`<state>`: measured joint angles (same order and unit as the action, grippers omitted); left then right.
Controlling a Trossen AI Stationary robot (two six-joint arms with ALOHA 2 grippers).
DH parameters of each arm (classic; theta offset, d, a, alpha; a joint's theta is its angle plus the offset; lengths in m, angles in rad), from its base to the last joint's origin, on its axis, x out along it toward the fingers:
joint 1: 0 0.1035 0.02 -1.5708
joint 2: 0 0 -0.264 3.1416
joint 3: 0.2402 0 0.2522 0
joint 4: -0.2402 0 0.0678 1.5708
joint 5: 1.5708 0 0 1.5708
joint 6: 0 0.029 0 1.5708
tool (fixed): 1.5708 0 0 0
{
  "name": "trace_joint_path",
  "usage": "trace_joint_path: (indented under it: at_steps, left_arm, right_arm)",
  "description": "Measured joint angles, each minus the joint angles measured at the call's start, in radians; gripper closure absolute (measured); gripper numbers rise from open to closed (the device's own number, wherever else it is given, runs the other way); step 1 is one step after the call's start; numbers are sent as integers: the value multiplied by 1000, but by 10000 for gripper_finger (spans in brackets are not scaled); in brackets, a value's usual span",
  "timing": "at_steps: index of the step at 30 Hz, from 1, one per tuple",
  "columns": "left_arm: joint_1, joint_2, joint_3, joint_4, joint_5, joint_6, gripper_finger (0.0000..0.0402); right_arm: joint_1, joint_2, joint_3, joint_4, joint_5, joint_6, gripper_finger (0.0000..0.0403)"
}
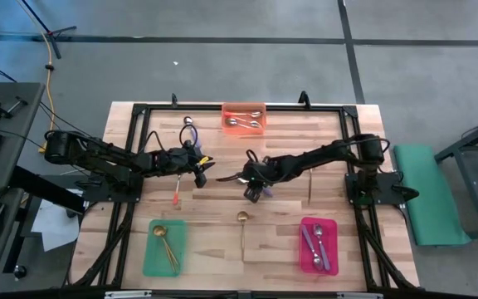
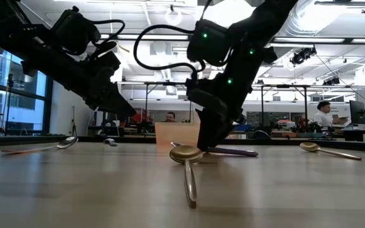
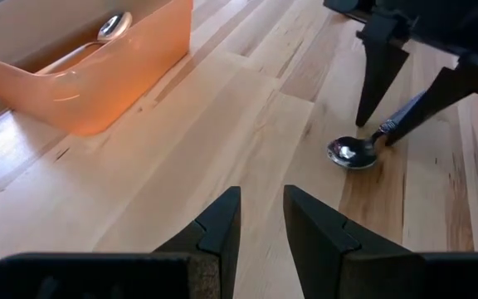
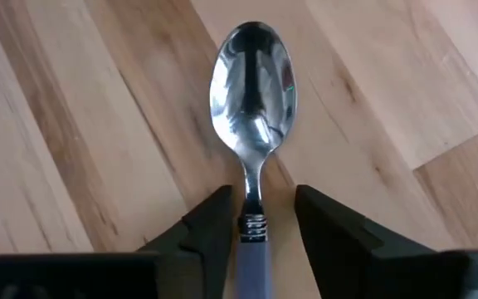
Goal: Sort silverware by color (type)
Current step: Put the violet spoon into the bin
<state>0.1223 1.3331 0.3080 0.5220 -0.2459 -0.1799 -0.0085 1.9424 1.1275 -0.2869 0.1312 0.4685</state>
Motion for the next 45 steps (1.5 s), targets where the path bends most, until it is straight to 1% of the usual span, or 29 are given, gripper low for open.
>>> trace_joint_path:
  at_steps: [5, 11, 13, 15, 20, 24, 27, 31, 33, 37, 42, 45]
  left_arm:
    - [0, 0, 0, 0, 0, 0, 317]
    - [1, 0, 0, 0, 0, 8, 317]
    - [3, 0, 0, 3, 0, 7, 317]
    - [3, 0, 0, 2, 0, 2, 317]
    - [3, 0, 0, 0, 0, 3, 317]
    - [3, 0, 0, -1, 0, 17, 316]
    - [3, 0, 0, 0, 0, 17, 316]
    - [3, 0, 0, 0, 0, 26, 316]
    - [3, 0, 0, 1, -1, 26, 316]
    - [3, 0, 0, 3, -3, 30, 316]
    - [3, 0, 0, 5, -2, 38, 316]
    - [3, 0, 0, 5, -1, 43, 316]
  right_arm:
    - [-18, 3, 0, -3, -13, -37, 320]
    - [-63, -5, 0, -20, -132, -52, 387]
    - [-73, -14, 0, -25, -151, -51, 396]
    - [-85, -31, -3, -43, -161, -49, 395]
    - [-98, -110, -6, -123, -176, 5, 402]
    - [-81, -179, -6, -219, -176, 80, 403]
    - [-54, -229, -5, -255, -167, 126, 403]
    - [-32, -237, -5, -255, -159, 216, 402]
    - [-23, -225, -4, -234, -117, 238, 398]
    - [-24, -190, -4, -198, -49, 242, 367]
    - [-52, -137, -4, -122, -38, 246, 316]
    - [-70, -115, -3, -127, -44, 257, 298]
